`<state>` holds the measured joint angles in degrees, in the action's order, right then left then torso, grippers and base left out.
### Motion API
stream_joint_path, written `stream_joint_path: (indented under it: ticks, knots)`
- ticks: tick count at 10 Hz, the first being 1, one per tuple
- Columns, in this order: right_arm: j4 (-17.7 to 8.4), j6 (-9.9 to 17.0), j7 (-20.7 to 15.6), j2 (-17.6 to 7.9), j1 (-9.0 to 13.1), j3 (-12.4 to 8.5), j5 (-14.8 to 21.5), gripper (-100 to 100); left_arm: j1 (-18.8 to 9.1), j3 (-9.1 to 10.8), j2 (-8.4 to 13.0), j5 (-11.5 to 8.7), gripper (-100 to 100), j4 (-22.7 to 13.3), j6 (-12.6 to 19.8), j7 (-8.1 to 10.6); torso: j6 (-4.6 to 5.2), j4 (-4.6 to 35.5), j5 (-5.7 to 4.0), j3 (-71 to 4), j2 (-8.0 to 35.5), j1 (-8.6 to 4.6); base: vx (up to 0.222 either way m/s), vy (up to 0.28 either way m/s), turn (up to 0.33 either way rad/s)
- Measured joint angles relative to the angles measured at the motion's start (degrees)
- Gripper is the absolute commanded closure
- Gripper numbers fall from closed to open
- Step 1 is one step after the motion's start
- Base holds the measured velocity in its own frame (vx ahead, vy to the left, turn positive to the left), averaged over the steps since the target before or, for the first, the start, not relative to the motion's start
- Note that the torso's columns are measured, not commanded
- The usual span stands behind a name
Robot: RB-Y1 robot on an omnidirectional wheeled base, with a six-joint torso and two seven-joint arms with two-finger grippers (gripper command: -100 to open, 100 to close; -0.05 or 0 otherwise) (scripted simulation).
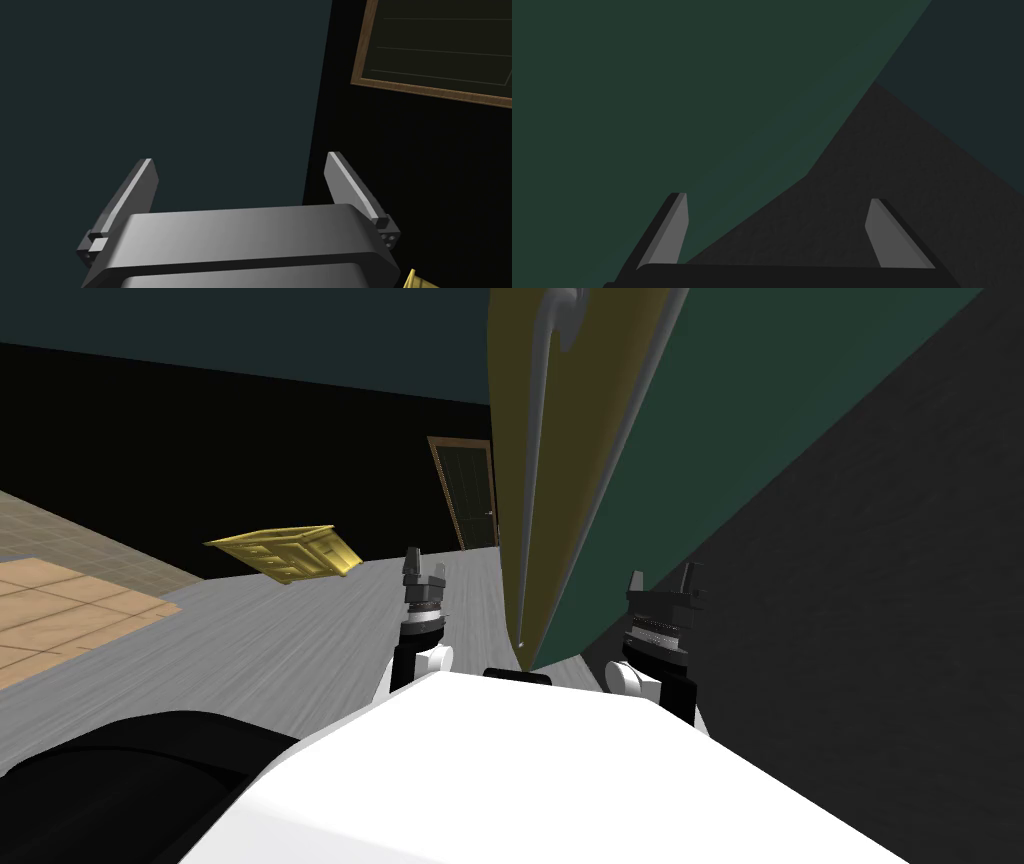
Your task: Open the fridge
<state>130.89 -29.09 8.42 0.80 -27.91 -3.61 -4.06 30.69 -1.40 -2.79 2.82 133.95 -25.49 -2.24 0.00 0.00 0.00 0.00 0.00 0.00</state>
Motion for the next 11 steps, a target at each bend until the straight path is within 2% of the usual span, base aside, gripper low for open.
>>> stream_joint_path:
  ticks: [2, 9, 10, 11]
  knots:
    - [0.0, 0.0, 0.0, 0.0, 0.0, 0.0, 0.0, 0, 0.0, 0.00, 0.0, 0.0, 0, 0.0, 0.0, 0.00, 0.00, 6.0, 0.00, -12.0, 6.0, 0.00, 0.000, 0.000, 0.000]
    - [0.0, 0.0, 0.0, 0.0, 0.0, 0.0, 0.0, 0, 0.0, 0.00, 0.0, 0.0, 0, 0.0, 0.0, 0.00, 0.00, 35.4, 0.00, -70.7, 35.4, 0.00, 0.000, 0.000, 0.000]
    - [0.0, 0.0, 0.0, 0.0, 0.0, 0.0, 0.0, -100, 0.0, 0.00, 0.0, 0.0, 0, 0.0, 0.0, 0.00, 0.00, 39.6, 0.00, -79.2, 39.6, 0.00, 0.001, 0.001, 0.015]
    - [-0.1, 0.1, 0.3, -1.2, 0.2, 0.1, -0.3, -100, 0.0, 0.00, 0.0, 0.0, 0, 0.0, 0.0, 0.00, 0.00, 41.5, 0.00, -83.1, 41.6, 0.00, -0.007, 0.000, 0.030]
